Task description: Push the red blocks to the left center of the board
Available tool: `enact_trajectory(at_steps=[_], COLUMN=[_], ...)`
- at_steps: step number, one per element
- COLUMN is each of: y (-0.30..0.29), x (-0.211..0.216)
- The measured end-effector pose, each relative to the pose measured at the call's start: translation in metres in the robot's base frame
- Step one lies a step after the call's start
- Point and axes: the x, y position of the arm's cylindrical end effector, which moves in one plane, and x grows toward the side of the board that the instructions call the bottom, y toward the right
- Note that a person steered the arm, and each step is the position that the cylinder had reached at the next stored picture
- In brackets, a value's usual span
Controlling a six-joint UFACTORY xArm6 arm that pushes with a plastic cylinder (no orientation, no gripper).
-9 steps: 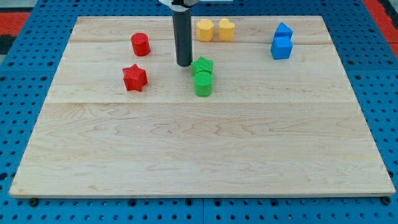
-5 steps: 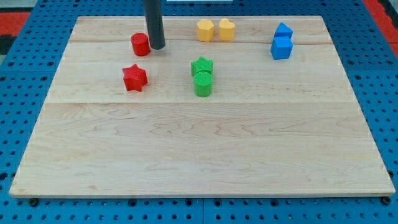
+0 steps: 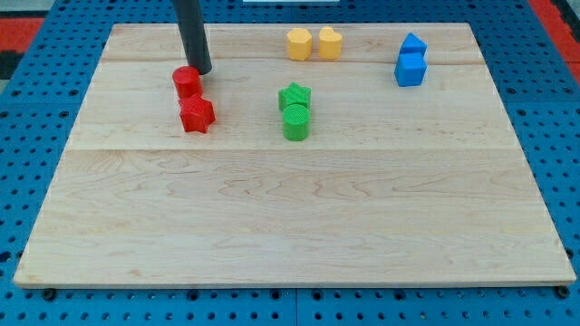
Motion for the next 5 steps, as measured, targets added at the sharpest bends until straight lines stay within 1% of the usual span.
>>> enact_trajectory(at_steps=[3, 4, 5], y=[0.000, -0.001, -0.019], x=[-0.002, 0.003, 0.022])
